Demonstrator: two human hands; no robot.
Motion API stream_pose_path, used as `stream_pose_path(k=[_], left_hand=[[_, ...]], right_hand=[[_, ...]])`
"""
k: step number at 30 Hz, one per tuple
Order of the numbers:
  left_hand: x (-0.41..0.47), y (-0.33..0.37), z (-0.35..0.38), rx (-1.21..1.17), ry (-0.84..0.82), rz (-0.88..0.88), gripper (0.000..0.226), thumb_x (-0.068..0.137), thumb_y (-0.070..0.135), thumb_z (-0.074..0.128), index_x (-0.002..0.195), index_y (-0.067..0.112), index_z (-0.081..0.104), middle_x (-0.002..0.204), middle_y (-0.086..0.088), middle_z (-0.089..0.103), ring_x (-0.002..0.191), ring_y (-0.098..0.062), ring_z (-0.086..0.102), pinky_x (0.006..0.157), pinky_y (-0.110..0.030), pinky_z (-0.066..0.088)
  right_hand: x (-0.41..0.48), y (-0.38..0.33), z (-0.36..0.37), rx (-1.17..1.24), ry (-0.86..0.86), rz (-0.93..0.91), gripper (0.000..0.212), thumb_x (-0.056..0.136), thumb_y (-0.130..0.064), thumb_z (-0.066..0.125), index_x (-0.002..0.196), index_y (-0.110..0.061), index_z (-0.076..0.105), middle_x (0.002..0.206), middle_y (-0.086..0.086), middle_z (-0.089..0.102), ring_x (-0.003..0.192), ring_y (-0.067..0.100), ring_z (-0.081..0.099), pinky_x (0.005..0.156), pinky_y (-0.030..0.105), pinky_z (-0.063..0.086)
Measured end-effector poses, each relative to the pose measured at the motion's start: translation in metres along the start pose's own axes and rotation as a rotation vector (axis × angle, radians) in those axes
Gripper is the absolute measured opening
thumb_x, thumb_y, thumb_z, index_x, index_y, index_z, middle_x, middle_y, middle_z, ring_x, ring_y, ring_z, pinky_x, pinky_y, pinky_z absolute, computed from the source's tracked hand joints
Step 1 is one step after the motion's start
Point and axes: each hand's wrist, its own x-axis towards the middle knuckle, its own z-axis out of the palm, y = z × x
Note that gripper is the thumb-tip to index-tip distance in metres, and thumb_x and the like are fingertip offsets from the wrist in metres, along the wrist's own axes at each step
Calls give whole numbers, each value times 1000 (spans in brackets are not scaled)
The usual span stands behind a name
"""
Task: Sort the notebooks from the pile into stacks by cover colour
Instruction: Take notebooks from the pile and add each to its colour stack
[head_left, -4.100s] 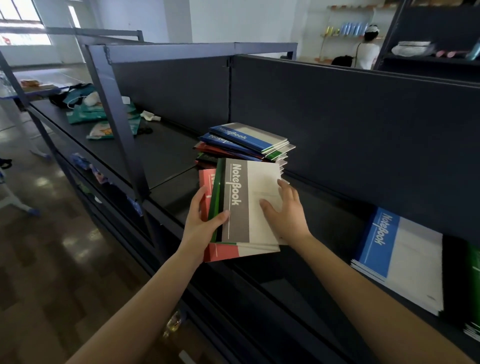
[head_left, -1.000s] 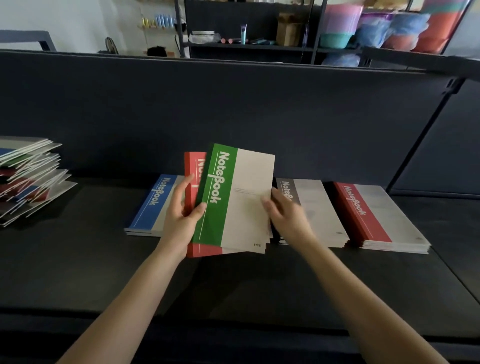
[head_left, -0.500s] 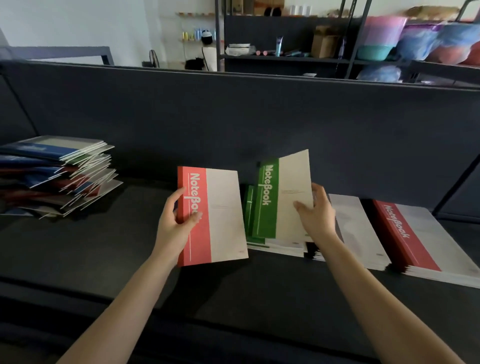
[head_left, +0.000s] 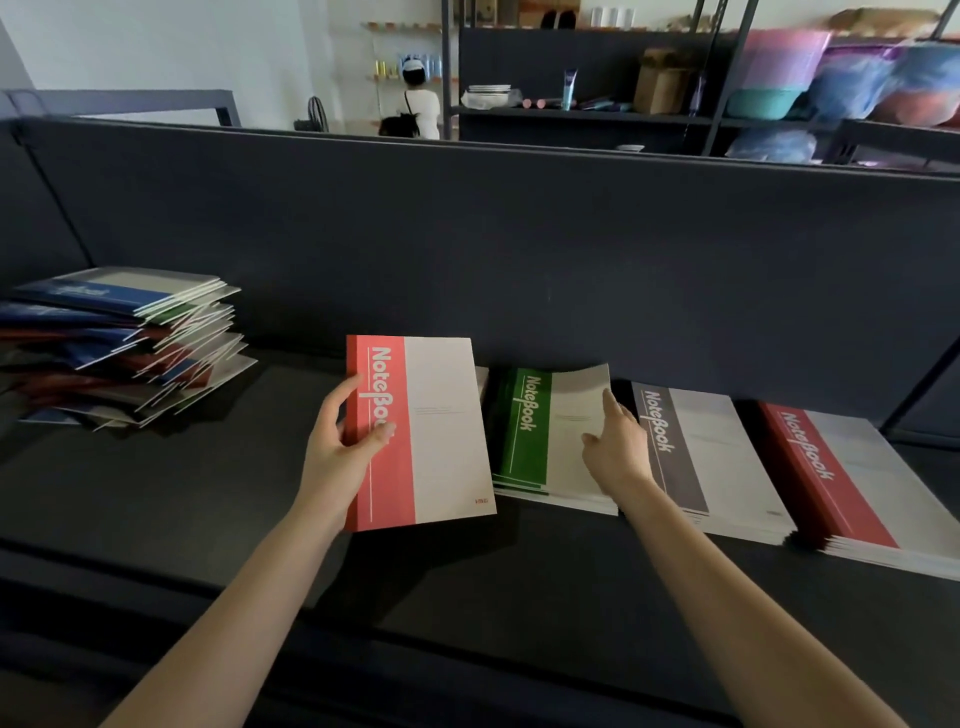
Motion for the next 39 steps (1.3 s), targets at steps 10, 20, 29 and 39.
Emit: stream_pose_path(k=[10, 20, 29, 39], left_hand=[[-10, 10, 30, -9, -107, 34, 54, 88, 23, 66, 131, 41, 39, 119, 12, 51, 101, -8, 55, 72, -23, 46], [-23, 14, 104, -15, -266, 86, 53, 87, 34, 64, 128, 46, 33, 124, 15, 47, 103, -4, 53, 77, -23, 44], [-47, 27, 200, -47, -528, 173, 49, 92, 25, 60, 136, 28, 39, 129, 21, 45, 114, 3, 48, 91, -15, 42], [-74, 13, 290, 913, -854, 602, 55, 99, 52, 33, 149, 31, 25, 161, 4, 11, 148, -23, 5, 118, -46, 5]], right_hand=[[-39, -23, -1, 178, -28, -213, 57, 98, -40, 45, 148, -18, 30, 142, -1, 48, 124, 18, 50, 92, 23, 38], [-72, 9, -29, 673, -228, -227, 79, 87, -16, 67, 141, -45, 18, 124, -18, 51, 111, 2, 56, 75, 21, 56], [-71, 90, -108, 545, 164, -28, 60, 90, -18, 64, 137, -40, 33, 119, -8, 59, 106, 15, 61, 77, 33, 58], [-74, 177, -192, 267, 475, 251, 67, 88, -16, 65, 146, -30, 35, 123, 2, 63, 105, 19, 61, 88, 29, 50]])
